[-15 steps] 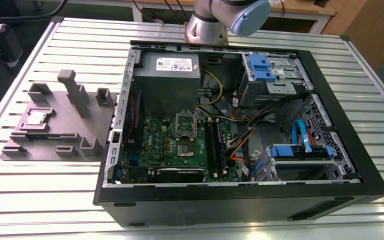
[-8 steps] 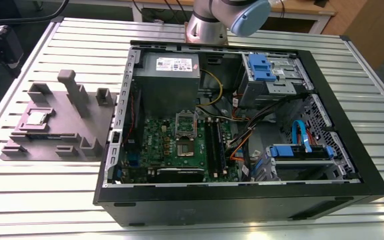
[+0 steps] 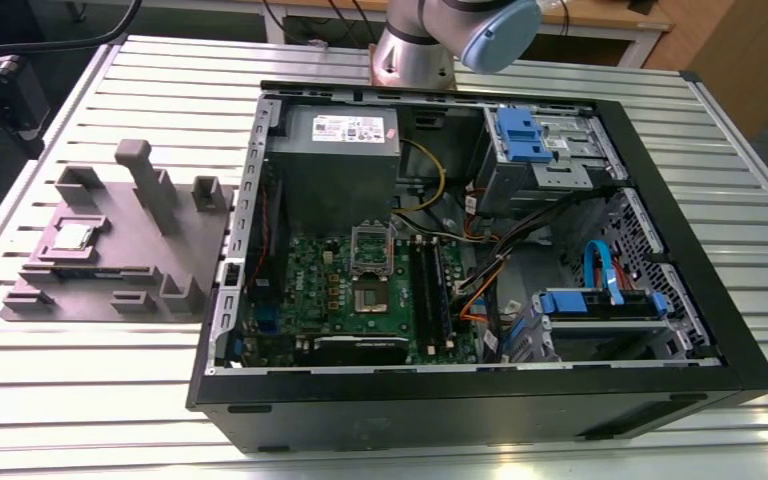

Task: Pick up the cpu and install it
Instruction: 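Pick up the cpu and move it towards the insertion slot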

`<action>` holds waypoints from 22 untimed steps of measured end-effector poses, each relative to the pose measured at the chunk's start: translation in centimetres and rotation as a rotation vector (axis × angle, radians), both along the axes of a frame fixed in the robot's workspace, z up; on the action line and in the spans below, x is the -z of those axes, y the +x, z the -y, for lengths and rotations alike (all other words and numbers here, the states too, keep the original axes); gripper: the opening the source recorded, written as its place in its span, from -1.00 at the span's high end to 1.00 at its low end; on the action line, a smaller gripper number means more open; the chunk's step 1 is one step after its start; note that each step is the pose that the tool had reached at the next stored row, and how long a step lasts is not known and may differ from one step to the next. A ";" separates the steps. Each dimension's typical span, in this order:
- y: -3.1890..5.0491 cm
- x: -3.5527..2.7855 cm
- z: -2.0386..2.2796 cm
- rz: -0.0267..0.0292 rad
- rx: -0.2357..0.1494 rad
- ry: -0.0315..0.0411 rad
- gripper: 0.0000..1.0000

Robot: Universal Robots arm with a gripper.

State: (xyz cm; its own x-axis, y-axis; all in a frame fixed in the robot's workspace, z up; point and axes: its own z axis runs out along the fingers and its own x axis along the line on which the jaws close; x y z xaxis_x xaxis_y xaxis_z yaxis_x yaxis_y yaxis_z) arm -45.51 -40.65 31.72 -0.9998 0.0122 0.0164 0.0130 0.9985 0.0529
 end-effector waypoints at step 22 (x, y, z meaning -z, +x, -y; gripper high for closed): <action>0.00 2.54 0.28 0.0000 -0.015 0.0015 -0.41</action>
